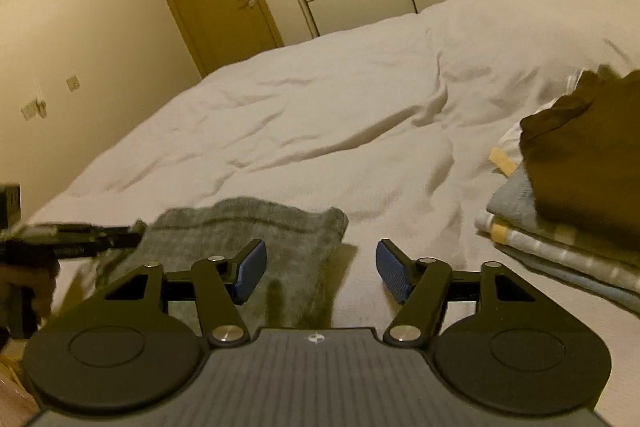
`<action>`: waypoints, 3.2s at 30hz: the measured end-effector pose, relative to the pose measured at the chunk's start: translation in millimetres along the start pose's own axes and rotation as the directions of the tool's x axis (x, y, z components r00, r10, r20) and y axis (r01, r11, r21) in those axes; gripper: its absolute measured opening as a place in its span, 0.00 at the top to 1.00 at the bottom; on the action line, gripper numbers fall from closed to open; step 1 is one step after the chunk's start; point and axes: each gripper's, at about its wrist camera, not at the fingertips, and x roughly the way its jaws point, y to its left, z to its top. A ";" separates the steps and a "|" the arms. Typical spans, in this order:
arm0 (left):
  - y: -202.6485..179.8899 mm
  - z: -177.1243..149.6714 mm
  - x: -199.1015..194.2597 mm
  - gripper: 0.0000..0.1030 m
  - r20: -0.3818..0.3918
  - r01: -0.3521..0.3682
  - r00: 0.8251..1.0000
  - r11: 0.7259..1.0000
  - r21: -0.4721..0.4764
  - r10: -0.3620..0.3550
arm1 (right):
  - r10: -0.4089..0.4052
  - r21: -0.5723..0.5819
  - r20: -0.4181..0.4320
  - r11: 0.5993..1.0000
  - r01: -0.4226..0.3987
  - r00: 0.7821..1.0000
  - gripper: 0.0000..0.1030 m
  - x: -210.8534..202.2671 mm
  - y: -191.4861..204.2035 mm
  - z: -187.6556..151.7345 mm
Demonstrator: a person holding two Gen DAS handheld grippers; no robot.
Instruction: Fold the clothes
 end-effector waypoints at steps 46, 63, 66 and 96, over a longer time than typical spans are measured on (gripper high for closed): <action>10.0 -26.3 5.2 0.97 0.010 -0.078 0.997 0.995 -0.056 0.079 | 0.013 -0.031 -0.063 0.999 -0.015 0.998 1.00 49.6 -11.6 0.8; -26.7 -19.5 -76.4 0.91 0.136 -0.106 0.986 0.993 0.050 0.098 | 0.044 0.064 0.070 0.997 -0.048 0.997 0.74 -65.3 -5.8 -35.9; -63.2 -26.0 -85.8 0.90 0.145 -0.014 0.989 0.989 0.150 -0.007 | 0.103 0.116 0.064 0.987 -0.110 0.993 0.74 -65.1 -4.1 -49.4; -205.0 -67.0 -32.5 0.84 -0.005 0.118 0.989 0.779 0.616 -0.146 | 0.016 0.075 0.053 0.997 -0.020 0.998 0.85 -72.5 11.1 -90.1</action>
